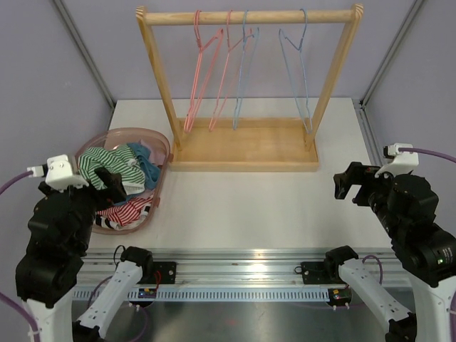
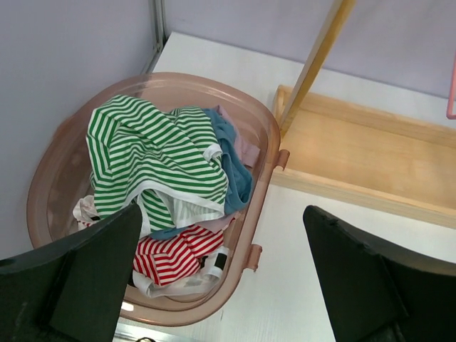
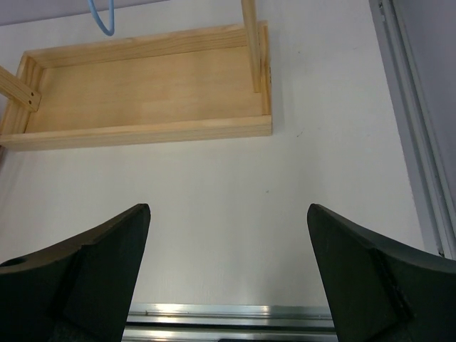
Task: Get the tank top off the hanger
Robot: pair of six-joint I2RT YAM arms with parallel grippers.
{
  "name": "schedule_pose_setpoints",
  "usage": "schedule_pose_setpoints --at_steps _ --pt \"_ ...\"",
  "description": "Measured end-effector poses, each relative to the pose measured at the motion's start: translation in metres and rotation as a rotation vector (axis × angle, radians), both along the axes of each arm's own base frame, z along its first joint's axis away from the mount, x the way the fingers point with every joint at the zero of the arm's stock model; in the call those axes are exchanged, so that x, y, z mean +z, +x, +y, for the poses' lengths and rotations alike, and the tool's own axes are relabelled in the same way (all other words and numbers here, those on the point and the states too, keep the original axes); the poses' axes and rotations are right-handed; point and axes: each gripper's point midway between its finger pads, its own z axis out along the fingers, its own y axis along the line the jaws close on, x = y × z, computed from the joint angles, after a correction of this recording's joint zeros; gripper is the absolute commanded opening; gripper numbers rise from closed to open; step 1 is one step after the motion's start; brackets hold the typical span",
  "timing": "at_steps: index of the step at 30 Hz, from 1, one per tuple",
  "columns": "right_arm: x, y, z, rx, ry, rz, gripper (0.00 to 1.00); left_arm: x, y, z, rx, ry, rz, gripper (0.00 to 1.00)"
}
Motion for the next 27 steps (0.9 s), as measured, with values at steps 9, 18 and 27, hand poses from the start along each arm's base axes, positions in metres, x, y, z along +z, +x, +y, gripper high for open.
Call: schedule_pose_setpoints --at_steps 9,18,27 --pt "0.000 -0.024 -0.010 -0.008 0.008 -0.063 0.99 -0.007 -0.052 0.006 -0.050 -0.001 -0.064 0.99" --pt "0.004 -0.037 -0.017 -0.019 0.010 -0.116 0.99 -0.028 -0.060 0.005 -0.070 0.001 -0.047 0.99" --pt "-0.002 -0.032 -0.018 -0.029 0.000 -0.091 1.00 -0.037 -0.053 0.000 -0.086 0.003 -0.021 0.99"
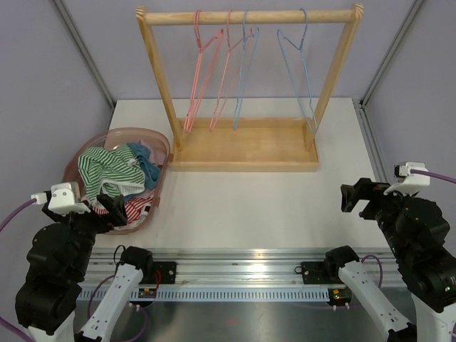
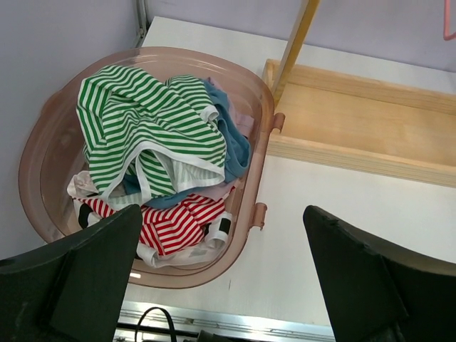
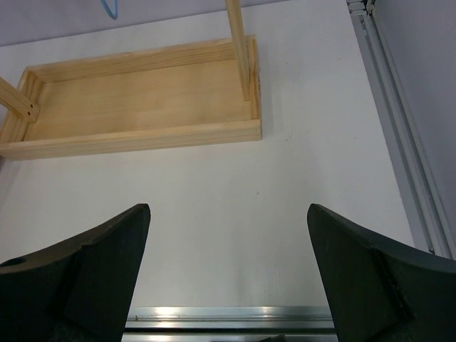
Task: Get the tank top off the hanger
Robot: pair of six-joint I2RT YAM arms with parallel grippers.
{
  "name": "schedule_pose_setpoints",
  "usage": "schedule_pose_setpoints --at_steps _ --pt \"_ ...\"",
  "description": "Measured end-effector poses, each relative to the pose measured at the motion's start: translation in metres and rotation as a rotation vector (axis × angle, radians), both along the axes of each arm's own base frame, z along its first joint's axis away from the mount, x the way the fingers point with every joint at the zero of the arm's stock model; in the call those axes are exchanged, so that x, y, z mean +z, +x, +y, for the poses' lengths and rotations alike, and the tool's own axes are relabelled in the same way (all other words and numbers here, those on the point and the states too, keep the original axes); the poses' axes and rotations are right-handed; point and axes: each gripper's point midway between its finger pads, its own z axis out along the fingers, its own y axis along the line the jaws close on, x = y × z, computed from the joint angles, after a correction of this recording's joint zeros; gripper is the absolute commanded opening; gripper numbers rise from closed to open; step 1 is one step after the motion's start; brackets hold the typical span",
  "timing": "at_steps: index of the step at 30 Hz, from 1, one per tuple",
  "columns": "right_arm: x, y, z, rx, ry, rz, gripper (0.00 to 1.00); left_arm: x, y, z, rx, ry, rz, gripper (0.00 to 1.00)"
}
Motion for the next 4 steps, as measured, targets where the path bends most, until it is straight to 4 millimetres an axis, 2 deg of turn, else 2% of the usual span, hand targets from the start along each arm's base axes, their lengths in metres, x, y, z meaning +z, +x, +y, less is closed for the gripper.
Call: schedule_pose_setpoints --at_steps 4 --pt "-0.0076 0.0060 0.0020 0.000 -0.010 0.034 1.00 0.0038 0.0021 -0.0002 0.001 -0.002 -0.015 0.99"
